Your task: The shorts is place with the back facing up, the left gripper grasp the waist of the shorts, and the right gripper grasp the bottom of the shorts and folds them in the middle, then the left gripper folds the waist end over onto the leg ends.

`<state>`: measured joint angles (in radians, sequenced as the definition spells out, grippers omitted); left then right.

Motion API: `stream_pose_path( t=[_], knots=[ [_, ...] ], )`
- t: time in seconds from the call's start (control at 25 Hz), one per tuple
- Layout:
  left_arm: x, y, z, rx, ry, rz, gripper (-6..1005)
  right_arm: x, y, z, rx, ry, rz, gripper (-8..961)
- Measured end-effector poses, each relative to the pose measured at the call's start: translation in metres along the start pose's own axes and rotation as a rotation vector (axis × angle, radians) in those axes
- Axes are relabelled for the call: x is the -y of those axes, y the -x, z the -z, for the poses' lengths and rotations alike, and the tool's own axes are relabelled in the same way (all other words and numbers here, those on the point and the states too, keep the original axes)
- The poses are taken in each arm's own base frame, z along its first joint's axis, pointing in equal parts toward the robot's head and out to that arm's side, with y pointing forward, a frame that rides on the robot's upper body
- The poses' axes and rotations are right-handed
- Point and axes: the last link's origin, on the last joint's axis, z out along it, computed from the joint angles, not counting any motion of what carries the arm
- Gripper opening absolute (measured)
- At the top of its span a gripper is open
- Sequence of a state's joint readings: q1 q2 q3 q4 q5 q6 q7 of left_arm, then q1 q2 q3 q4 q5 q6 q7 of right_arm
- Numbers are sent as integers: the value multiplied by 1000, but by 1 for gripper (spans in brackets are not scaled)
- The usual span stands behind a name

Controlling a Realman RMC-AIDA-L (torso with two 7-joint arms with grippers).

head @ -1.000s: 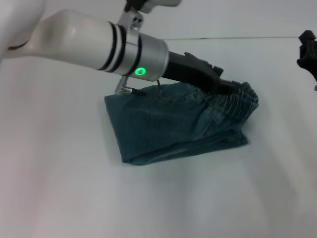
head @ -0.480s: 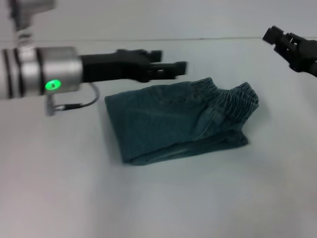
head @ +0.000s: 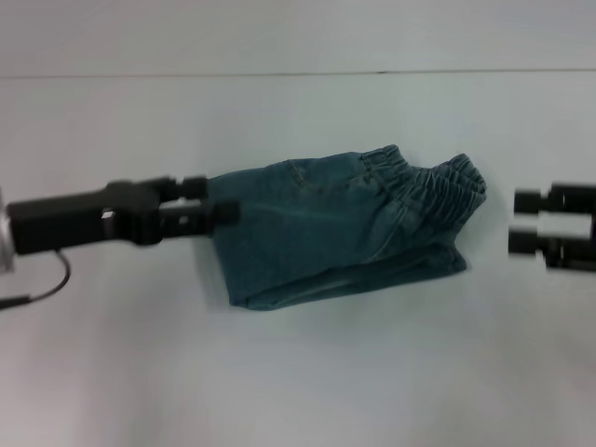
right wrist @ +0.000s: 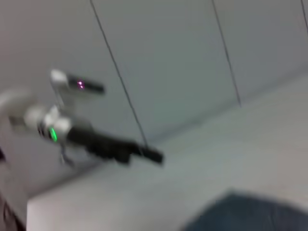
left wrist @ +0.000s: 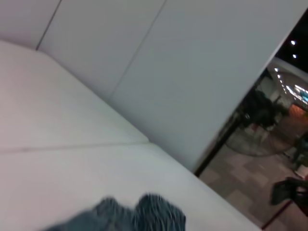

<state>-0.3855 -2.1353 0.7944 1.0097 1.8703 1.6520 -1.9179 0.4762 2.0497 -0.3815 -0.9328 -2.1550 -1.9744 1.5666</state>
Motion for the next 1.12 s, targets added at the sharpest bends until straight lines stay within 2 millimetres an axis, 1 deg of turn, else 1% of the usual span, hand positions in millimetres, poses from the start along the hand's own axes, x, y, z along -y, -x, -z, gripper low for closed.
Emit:
stream_pose_path(
  t=[0.12, 0.24, 0.4, 0.6, 1.12],
  knots=[
    [2, 15, 9, 58, -17, 22, 923, 4, -15, 3, -105, -40, -29, 562],
    [4, 27, 10, 121, -40, 38, 923, 11, -24, 5, -155, -95, -49, 672],
    [7, 37, 9, 168, -66, 52, 923, 12, -27, 4, -152, -113, -54, 832],
    [9, 41, 7, 173, -70, 65, 923, 14, -26, 2, -150, -120, -53, 917],
    [8, 40, 4, 178, -62, 63, 923, 16, -25, 0, -150, -128, -47, 916]
  ],
)
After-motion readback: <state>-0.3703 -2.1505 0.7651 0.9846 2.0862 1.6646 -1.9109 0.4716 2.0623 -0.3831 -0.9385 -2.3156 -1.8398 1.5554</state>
